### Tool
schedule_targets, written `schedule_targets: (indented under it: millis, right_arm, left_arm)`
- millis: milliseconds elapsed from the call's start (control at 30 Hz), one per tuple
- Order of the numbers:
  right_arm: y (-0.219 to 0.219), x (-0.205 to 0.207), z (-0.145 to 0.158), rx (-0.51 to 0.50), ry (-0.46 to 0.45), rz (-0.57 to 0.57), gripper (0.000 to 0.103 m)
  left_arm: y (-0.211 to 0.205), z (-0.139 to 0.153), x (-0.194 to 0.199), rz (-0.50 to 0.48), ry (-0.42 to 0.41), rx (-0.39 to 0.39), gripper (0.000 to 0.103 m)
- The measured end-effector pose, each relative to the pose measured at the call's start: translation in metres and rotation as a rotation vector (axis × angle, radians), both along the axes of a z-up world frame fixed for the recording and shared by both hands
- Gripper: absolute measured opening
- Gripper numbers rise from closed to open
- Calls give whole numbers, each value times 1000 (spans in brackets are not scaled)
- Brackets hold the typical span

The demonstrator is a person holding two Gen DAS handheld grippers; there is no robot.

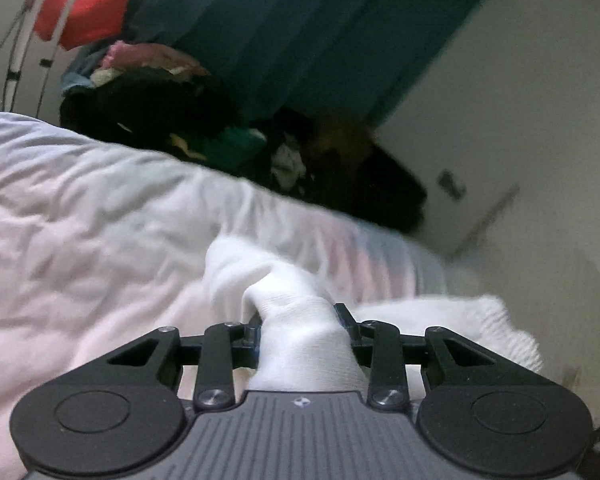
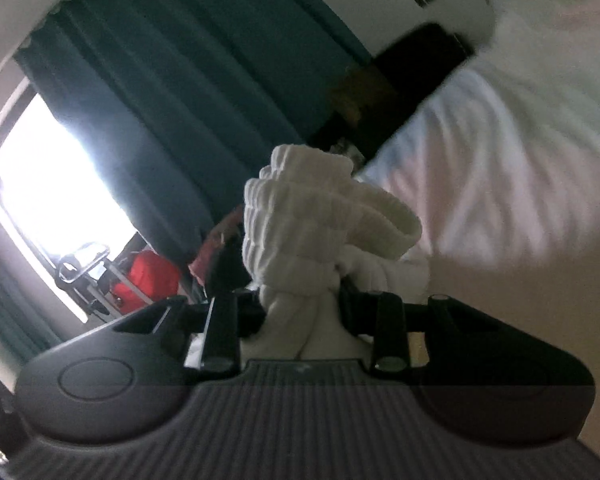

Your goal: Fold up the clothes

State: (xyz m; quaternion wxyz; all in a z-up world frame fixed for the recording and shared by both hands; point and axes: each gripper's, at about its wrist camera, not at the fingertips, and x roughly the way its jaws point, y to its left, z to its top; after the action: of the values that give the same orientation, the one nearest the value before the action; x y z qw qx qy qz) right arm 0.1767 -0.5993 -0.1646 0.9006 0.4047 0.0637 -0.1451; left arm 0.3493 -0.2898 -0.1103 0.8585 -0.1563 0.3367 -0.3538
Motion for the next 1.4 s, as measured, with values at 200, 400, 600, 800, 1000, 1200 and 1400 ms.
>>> schedule_targets:
  millis: [200, 400, 600, 800, 1000, 1200, 1400]
  right_arm:
    - [12, -32, -41, 124, 55, -18, 40]
    - [8, -43, -42, 235, 194, -20, 43]
    - [24, -71, 9, 194, 339, -21, 44]
    - [73, -116, 85, -41, 315, 41, 44]
    - [122, -158, 163, -281, 235, 99, 90]
    - [165, -205, 201, -418, 170, 112, 90]
    - [202, -246, 204, -499, 124, 69, 90]
  left_arm:
    - [15, -38, -34, -23, -32, 163, 50]
    - [16, -19, -46, 42, -31, 239, 80]
    - [37, 49, -109, 47, -91, 310, 87]
    - [65, 120, -185, 47, -190, 312, 93]
    - [95, 185, -258, 52, -291, 284, 103]
    - [123, 223, -322, 93, -371, 265, 103]
    - [147, 226, -382, 125, -471, 297, 103]
